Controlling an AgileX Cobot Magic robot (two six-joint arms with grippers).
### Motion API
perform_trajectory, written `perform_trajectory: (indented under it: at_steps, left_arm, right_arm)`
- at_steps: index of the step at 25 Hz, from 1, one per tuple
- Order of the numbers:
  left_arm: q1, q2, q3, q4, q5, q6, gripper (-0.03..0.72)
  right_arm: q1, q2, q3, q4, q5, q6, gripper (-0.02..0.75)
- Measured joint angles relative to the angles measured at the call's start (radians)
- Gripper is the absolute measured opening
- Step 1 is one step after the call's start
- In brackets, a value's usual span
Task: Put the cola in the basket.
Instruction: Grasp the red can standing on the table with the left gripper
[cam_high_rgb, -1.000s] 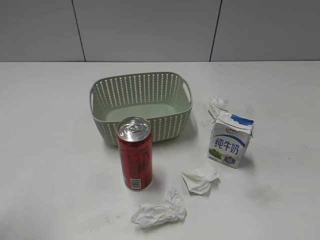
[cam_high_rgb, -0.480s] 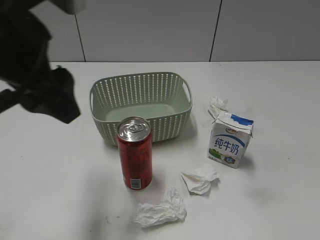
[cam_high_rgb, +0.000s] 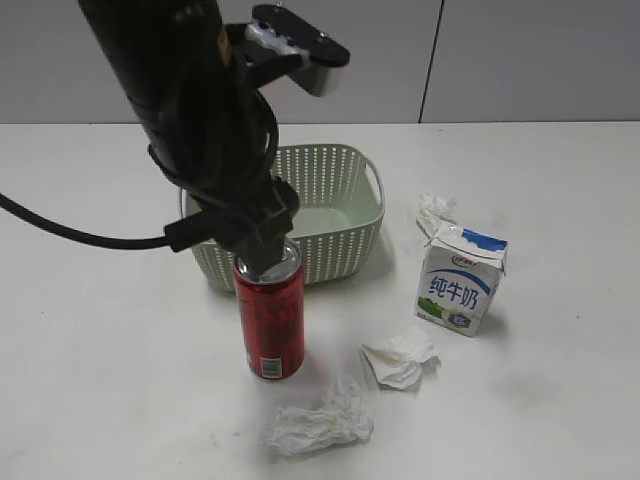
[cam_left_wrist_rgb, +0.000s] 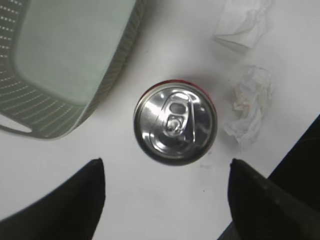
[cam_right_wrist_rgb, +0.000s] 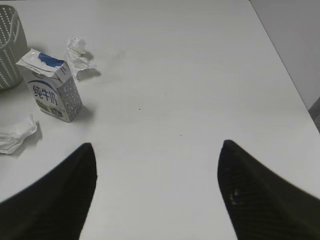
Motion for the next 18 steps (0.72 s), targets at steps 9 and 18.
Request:
perform_trajectory:
  at_steps: [9,18]
  left_arm:
    - [-0.002,0.096,0.000,-0.001,-0.057,-0.003,0.585]
    - [-0.002,0.166,-0.001,-0.016,-0.077,-0.003,0.585]
  right_arm:
    - [0.000,0.000,0.000,0.000,0.000,0.000,0.571]
    - [0.000,0.000,0.000,0.000,0.000,0.000,0.571]
